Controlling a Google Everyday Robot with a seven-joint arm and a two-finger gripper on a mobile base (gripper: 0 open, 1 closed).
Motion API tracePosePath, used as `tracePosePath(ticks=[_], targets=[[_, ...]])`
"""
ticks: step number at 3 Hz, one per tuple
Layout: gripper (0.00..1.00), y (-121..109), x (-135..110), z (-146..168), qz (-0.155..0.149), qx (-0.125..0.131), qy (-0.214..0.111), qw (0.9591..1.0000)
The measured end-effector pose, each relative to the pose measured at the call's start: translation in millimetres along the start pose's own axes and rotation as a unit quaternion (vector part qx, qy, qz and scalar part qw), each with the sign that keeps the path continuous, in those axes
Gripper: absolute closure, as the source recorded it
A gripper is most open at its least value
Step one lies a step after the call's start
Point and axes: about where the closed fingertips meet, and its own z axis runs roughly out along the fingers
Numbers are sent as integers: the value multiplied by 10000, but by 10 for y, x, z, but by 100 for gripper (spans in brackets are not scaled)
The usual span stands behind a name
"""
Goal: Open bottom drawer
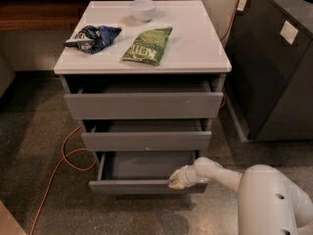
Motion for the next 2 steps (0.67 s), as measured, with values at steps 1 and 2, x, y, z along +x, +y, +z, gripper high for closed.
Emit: tracePosePath(ticks=[1, 2], targets=[[100, 247, -57, -41, 67, -199, -26, 9998], [100, 519, -125, -33, 81, -479, 15, 9988]])
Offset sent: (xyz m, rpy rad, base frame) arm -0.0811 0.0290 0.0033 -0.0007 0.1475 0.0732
